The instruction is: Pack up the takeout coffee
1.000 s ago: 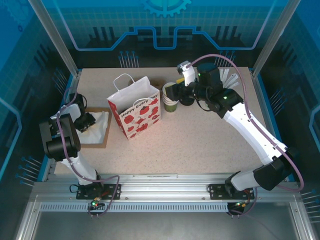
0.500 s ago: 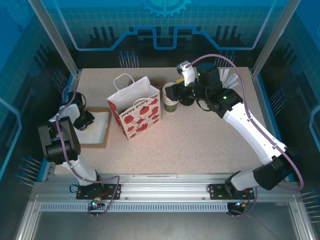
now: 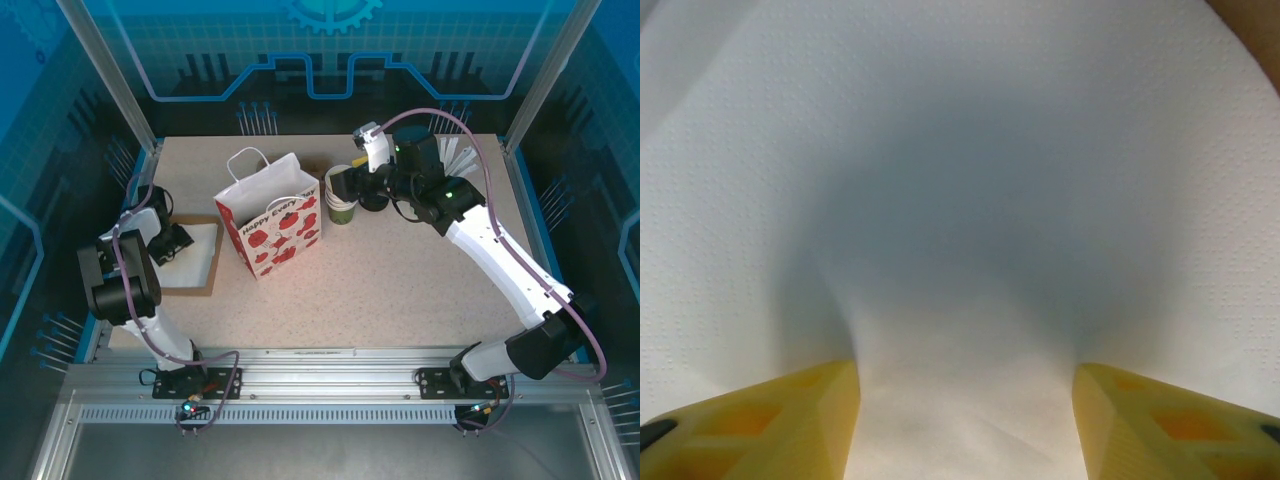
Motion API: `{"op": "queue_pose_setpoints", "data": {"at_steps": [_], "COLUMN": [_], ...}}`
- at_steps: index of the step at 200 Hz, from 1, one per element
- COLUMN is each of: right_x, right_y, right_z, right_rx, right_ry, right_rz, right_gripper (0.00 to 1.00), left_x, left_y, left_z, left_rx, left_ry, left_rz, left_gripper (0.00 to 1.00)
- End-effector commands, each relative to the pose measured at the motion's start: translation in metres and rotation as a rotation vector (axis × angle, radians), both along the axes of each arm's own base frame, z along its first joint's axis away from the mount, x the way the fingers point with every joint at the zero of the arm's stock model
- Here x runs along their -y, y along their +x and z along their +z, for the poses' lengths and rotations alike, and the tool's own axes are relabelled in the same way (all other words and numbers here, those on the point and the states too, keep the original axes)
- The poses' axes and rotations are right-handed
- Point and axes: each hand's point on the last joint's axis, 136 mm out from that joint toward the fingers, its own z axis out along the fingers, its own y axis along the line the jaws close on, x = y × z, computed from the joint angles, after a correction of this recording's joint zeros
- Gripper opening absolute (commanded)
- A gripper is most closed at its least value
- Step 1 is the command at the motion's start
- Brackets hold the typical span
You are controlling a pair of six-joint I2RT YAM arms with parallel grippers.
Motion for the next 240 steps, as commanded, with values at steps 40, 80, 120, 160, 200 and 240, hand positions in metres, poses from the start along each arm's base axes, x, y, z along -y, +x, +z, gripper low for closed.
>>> {"op": "queue_pose_setpoints", "data": {"at_steps": [40,80,120,160,200,240], "right_x": [0.0,-0.001,-0.002,-0.002,-0.002,-0.002], "right_y": [0.005,0.005,0.005,0.006,0.005,0.005], "right_z": [0.003,0.003,0.002,0.002,0.001,0.0], "right_rx": [0.001,-0.002,-0.004,-0.005,-0.006,-0.01], "right_ry": [0.014,0.015,0.015,0.014,0.012,0.012], "right_rz": [0.0,0.003,0.007,0.005,0.007,0.008], "right_gripper": [0.71,0.71,0.71,0.71,0.71,0.71], "left_x": [0.008,0.007,0.006,0.003,0.001,0.002], "left_y": [-0.007,-0.005,-0.004,-0.003,-0.004,-0.003], "left_z": [-0.017,-0.01,-0.001,0.009,0.017,0.016], "left_rx": [-0.049,-0.032,-0.017,0.003,0.022,0.027], "left_ry": [-0.037,-0.028,-0.015,0.006,0.024,0.02], "left_rz": [-0.018,-0.019,-0.022,-0.022,-0.019,-0.021], "left_gripper": [0.48,0.34,0.26,0.21,0.14,0.01]}}
